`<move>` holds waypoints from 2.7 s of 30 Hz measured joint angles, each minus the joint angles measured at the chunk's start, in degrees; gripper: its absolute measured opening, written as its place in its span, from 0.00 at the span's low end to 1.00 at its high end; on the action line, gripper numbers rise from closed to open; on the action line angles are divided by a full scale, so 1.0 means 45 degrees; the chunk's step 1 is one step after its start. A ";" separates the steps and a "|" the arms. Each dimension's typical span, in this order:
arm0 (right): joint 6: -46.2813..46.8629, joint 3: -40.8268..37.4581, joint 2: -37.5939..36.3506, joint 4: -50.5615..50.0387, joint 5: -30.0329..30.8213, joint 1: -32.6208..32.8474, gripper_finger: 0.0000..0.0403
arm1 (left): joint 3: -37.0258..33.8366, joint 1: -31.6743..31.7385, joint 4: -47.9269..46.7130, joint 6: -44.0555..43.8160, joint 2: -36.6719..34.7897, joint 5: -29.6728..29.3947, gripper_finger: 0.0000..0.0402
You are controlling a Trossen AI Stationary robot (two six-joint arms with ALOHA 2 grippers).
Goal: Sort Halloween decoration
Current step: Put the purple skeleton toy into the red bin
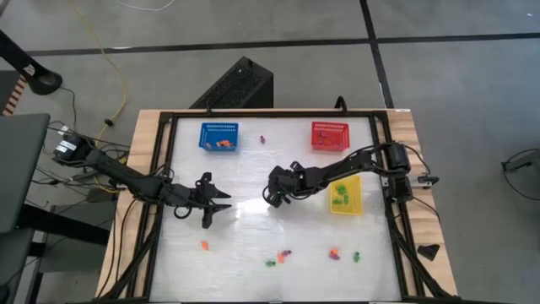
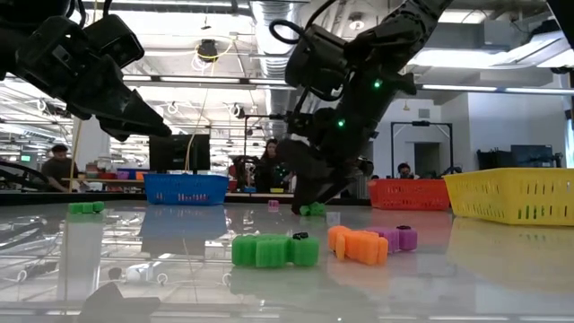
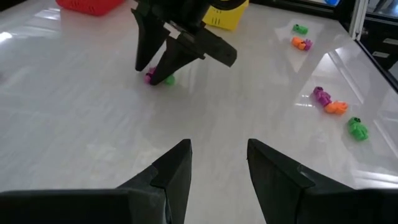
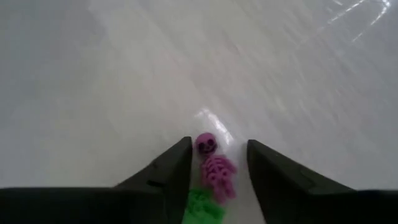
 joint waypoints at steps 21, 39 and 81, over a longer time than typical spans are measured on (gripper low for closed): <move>-0.3887 0.1749 -0.1361 0.1495 -0.3335 0.0184 0.05 | -0.0001 0.0004 -0.0731 -0.0037 -0.0005 0.0097 0.36; -0.5591 0.1749 -0.4428 -0.2934 -0.2996 -0.1624 0.05 | -0.0001 0.0005 -0.0986 -0.0600 -0.0002 0.0437 0.36; -0.3517 -0.0636 -0.6751 -0.5214 -0.2447 -0.4745 0.42 | -0.0001 0.0005 -0.1064 -0.0571 -0.0003 0.0416 0.36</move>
